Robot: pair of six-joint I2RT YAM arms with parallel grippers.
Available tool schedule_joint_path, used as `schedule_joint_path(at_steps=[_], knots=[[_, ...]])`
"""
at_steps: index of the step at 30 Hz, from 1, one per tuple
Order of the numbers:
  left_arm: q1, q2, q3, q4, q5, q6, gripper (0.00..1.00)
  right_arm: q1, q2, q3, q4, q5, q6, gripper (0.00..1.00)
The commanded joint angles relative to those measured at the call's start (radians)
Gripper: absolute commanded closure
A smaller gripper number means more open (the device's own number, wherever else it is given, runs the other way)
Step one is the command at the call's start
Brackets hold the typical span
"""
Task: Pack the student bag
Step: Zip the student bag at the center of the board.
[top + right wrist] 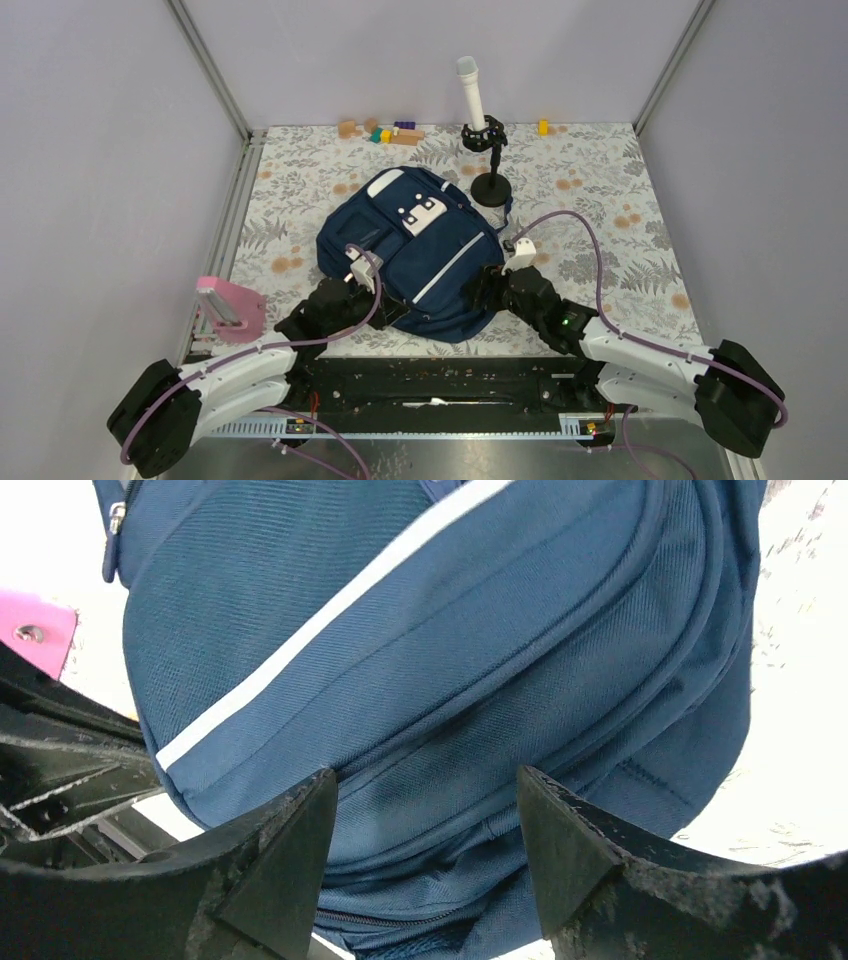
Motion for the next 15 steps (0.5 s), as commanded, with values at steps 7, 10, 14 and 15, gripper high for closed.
schedule_joint_path(at_steps=[7, 10, 14, 15], knots=[[-0.017, 0.007, 0.066, -0.033, 0.082, -0.021, 1.0, -0.005, 0.05, -0.101, 0.302, 0.01, 0.263, 0.28], [-0.017, -0.003, 0.075, -0.066, 0.064, -0.044, 1.0, -0.005, 0.03, -0.108, 0.288, 0.022, 0.283, 0.27], [-0.017, -0.012, 0.083, -0.102, 0.043, -0.08, 1.0, -0.005, 0.054, -0.132, 0.356, 0.005, 0.337, 0.28], [-0.017, -0.013, 0.088, -0.119, 0.036, -0.089, 1.0, -0.005, 0.06, -0.133, 0.365, 0.001, 0.344, 0.3]])
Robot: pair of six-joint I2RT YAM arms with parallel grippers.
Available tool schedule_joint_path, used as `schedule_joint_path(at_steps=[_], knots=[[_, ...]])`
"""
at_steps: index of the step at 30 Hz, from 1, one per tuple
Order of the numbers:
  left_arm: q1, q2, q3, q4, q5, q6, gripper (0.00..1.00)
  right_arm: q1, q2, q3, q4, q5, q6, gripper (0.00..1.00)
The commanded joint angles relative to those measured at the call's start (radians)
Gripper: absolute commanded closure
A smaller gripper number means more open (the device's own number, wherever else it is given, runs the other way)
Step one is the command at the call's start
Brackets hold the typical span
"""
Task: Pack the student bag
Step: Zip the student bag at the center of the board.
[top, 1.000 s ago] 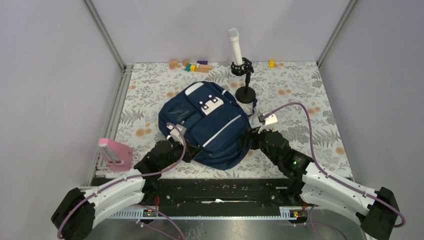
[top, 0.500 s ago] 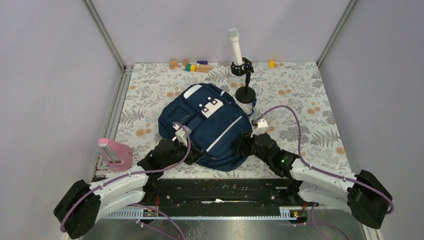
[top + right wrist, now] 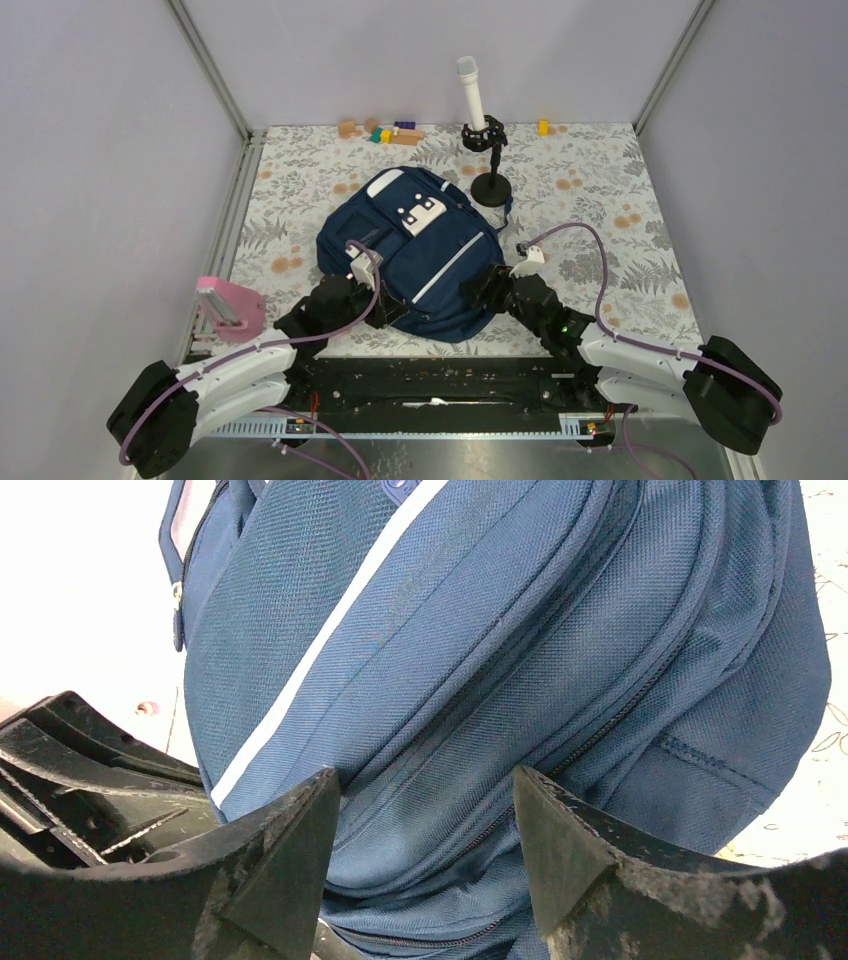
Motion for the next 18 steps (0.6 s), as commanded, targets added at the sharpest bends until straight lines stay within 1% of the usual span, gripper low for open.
schedule_joint_path(at_steps=[1, 3, 9, 11, 13, 16, 18], knots=[[-0.017, -0.019, 0.058, -0.059, 0.035, -0.058, 1.0, -0.001, 0.017, -0.013, 0.147, -0.015, 0.094, 0.31], [-0.017, -0.019, 0.072, -0.103, 0.011, -0.076, 1.0, 0.0, 0.01, -0.024, 0.172, -0.009, 0.111, 0.32], [-0.016, -0.022, 0.083, -0.156, -0.021, -0.102, 1.0, 0.002, -0.02, 0.008, 0.128, -0.009, 0.121, 0.33], [-0.016, -0.022, 0.089, -0.164, -0.024, -0.105, 1.0, 0.003, -0.031, 0.021, 0.105, -0.003, 0.121, 0.36], [-0.017, -0.024, 0.093, -0.164, -0.023, -0.109, 1.0, 0.003, -0.036, 0.028, 0.082, 0.005, 0.122, 0.42], [-0.017, -0.027, 0.103, -0.175, -0.02, -0.107, 1.0, 0.008, -0.058, 0.022, 0.063, 0.01, 0.138, 0.43], [-0.016, -0.033, 0.104, -0.177, -0.018, -0.106, 1.0, 0.011, -0.071, 0.024, 0.036, 0.026, 0.137, 0.47]])
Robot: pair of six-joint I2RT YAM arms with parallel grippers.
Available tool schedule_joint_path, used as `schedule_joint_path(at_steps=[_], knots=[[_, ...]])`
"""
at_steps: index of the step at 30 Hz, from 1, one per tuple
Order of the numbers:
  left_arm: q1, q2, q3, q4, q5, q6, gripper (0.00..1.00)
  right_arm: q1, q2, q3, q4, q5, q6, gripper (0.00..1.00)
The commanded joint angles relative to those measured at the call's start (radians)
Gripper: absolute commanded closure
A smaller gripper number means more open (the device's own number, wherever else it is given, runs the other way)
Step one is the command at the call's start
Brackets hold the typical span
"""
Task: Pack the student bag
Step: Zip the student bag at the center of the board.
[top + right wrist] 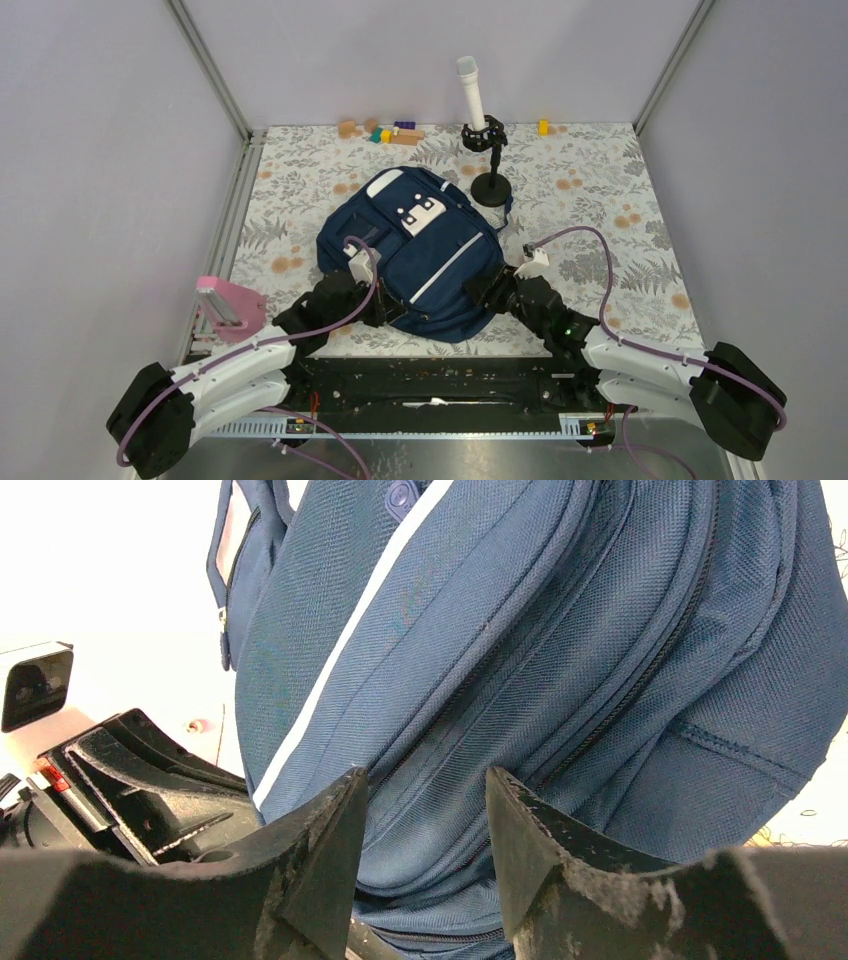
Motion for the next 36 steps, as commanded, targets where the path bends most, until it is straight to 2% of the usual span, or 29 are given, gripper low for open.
schedule_joint_path(at_steps=[1, 6, 9, 16, 25, 28, 32, 33, 36], knots=[[-0.013, -0.028, 0.045, -0.02, 0.022, -0.011, 1.0, 0.015, -0.063, 0.051, -0.017, 0.034, 0.03, 0.48], [-0.014, -0.04, 0.048, -0.033, 0.02, -0.006, 1.0, 0.032, -0.149, 0.058, -0.121, 0.112, -0.004, 0.44], [-0.013, -0.039, 0.051, -0.033, 0.021, -0.002, 1.0, 0.032, -0.153, 0.047, -0.115, 0.107, 0.005, 0.43], [-0.014, -0.034, 0.053, -0.034, 0.036, 0.006, 1.0, 0.032, 0.011, 0.041, 0.088, 0.041, 0.026, 0.41], [-0.014, -0.033, 0.056, -0.051, 0.064, 0.023, 1.0, 0.032, 0.157, 0.103, 0.169, 0.019, 0.008, 0.42], [-0.014, -0.018, 0.058, -0.05, 0.082, 0.022, 1.0, 0.032, 0.216, 0.116, 0.221, -0.009, 0.008, 0.59], [-0.015, 0.0, 0.062, -0.055, 0.079, 0.003, 1.0, 0.032, 0.271, 0.129, 0.29, -0.046, 0.014, 0.97], [-0.015, 0.004, 0.062, -0.052, 0.082, -0.006, 1.0, 0.032, 0.278, 0.133, 0.297, -0.05, 0.017, 1.0], [-0.029, 0.01, 0.054, -0.019, 0.073, -0.049, 1.0, 0.032, 0.282, 0.14, 0.301, -0.047, 0.019, 1.0]])
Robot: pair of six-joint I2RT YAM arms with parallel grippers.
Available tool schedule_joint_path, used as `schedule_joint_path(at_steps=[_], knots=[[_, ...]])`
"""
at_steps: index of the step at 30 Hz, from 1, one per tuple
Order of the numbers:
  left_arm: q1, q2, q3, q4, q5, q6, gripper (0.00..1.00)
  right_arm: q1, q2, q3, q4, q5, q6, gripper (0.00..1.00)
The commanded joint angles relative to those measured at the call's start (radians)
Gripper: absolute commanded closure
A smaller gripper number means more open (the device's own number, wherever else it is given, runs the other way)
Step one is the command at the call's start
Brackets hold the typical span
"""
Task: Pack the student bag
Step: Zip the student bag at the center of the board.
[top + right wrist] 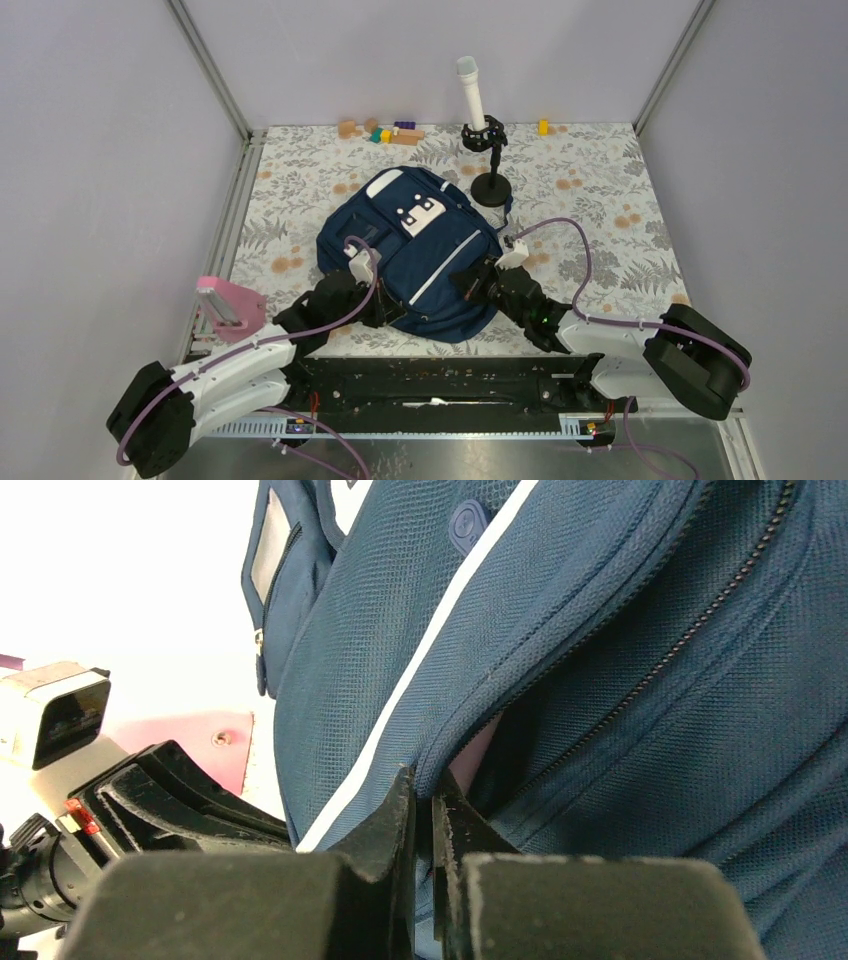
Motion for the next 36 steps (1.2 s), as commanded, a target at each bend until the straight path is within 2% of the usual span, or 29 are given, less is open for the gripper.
schedule_joint_path(at_steps=[1, 5, 13, 20, 24, 26, 27, 29, 31, 32, 34, 36], knots=[[-0.034, 0.007, 0.031, 0.046, 0.064, -0.064, 1.0, 0.01, 0.013, 0.053, 0.086, -0.03, 0.001, 1.0], [-0.082, 0.037, 0.007, 0.16, 0.031, -0.149, 1.0, 0.014, 0.013, 0.058, 0.094, -0.019, 0.007, 1.0], [-0.22, 0.152, 0.031, 0.272, -0.089, -0.245, 1.0, 0.031, 0.014, 0.065, 0.106, 0.002, 0.014, 1.0], [-0.338, 0.181, 0.041, 0.317, -0.28, -0.355, 1.0, 0.042, -0.015, 0.051, 0.109, 0.06, 0.013, 1.0], [-0.347, 0.193, 0.042, 0.413, -0.211, -0.312, 1.0, 0.042, -0.061, 0.057, 0.076, 0.083, -0.007, 1.0], [-0.346, 0.191, 0.073, 0.399, -0.14, -0.269, 0.88, 0.042, -0.084, 0.068, 0.032, 0.096, -0.044, 1.0], [-0.346, 0.187, 0.095, 0.366, -0.115, -0.25, 0.78, 0.042, -0.098, 0.067, 0.014, 0.103, -0.064, 1.0], [-0.346, 0.169, 0.152, 0.252, -0.097, -0.212, 0.49, 0.042, -0.13, 0.057, -0.021, 0.122, -0.105, 0.97], [-0.347, 0.142, 0.199, 0.113, -0.118, -0.193, 0.26, 0.042, -0.17, 0.035, -0.055, 0.136, -0.15, 0.79], [-0.345, 0.125, 0.217, 0.037, -0.141, -0.186, 0.18, 0.042, -0.195, 0.024, -0.077, 0.139, -0.174, 0.68], [-0.321, 0.079, 0.247, -0.093, -0.152, -0.161, 0.12, 0.043, -0.256, -0.006, -0.119, 0.14, -0.223, 0.54], [-0.27, 0.051, 0.262, -0.191, -0.107, -0.142, 0.09, 0.043, -0.326, -0.046, -0.148, 0.134, -0.268, 0.48]])
